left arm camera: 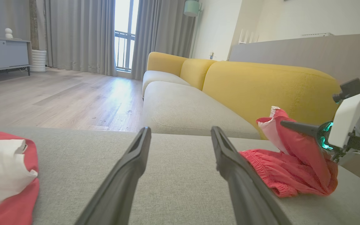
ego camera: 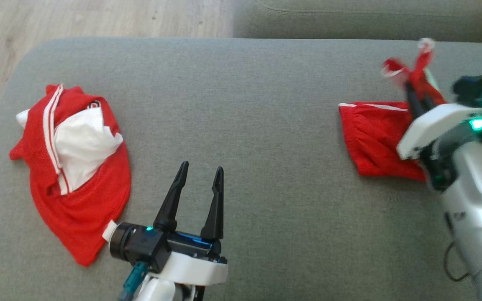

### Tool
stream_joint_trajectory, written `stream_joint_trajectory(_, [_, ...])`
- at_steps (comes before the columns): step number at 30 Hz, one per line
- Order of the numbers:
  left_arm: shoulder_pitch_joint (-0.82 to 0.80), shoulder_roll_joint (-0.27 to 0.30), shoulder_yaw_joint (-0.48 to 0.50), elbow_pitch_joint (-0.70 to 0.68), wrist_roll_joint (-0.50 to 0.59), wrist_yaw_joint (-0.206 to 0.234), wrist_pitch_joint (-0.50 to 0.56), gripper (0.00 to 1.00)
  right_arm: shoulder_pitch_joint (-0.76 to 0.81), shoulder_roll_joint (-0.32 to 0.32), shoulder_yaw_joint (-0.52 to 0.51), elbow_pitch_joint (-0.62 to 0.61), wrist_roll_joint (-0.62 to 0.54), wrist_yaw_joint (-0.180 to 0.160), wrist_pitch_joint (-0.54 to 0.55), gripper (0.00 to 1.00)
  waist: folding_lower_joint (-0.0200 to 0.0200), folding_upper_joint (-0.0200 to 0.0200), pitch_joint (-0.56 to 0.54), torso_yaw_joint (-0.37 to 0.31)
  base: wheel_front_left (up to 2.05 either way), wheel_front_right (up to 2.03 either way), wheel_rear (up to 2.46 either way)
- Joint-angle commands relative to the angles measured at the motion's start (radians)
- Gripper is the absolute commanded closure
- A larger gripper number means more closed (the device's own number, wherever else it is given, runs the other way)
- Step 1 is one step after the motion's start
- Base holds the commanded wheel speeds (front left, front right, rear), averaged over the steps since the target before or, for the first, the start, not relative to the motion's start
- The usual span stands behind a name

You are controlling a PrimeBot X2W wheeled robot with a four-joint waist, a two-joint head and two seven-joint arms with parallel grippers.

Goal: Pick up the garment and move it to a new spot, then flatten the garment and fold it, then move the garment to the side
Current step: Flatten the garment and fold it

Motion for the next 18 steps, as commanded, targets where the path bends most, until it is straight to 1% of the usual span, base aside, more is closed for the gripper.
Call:
stream_joint_trajectory(1, [-0.014,0.001,0.027,-0.033,-0.008,0.004,-0.005,0.0,-0.009,0.007,0.01,-0.035,-0.008,-0.001,0.002,1.0,0.0001,0.0,-0.002,0.006,0.0,0.0,0.0])
stream_joint_trajectory(4, [-0.012,0.001,0.025,-0.031,-0.008,0.004,-0.005,0.0,0.016,0.064,0.036,-0.048,-0.027,-0.001,0.014,1.0,0.0001,0.0,-0.004,0.017,0.0,0.0,0.0])
stream_joint_trajectory(5, [-0.009,0.001,0.024,-0.028,-0.009,0.004,-0.005,0.0,0.039,0.096,0.052,-0.065,-0.026,-0.001,0.018,0.6,0.0001,0.0,-0.006,0.022,0.0,0.0,0.0])
stream_joint_trajectory(6, [-0.008,0.001,0.023,-0.027,-0.009,0.004,-0.005,0.0,0.052,0.107,0.062,-0.077,-0.022,-0.001,0.02,0.0,0.0001,0.0,-0.007,0.024,0.0,0.0,0.0])
stream_joint_trajectory(8, [-0.004,0.001,0.024,-0.026,-0.009,0.005,-0.005,0.0,0.077,0.119,0.071,-0.113,-0.01,-0.001,0.012,0.0,0.0001,0.0,-0.01,0.025,0.0,0.0,0.0])
stream_joint_trajectory(11, [0.002,0.001,0.035,-0.028,-0.007,0.008,-0.005,0.0,0.118,0.11,0.076,-0.19,0.01,-0.001,-0.003,0.0,0.0001,0.0,-0.017,0.016,0.0,0.0,0.0])
stream_joint_trajectory(13, [0.008,0.001,0.044,-0.029,-0.005,0.012,-0.005,0.0,0.15,0.088,0.068,-0.252,0.019,-0.001,-0.014,0.0,0.0001,0.0,-0.025,0.005,0.0,0.0,0.0])
stream_joint_trajectory(18, [0.029,0.001,0.07,-0.04,-0.001,0.018,-0.005,0.0,0.251,0.004,0.015,-0.405,0.032,-0.001,-0.038,0.0,0.0001,0.0,-0.052,-0.03,0.0,0.0,0.0])
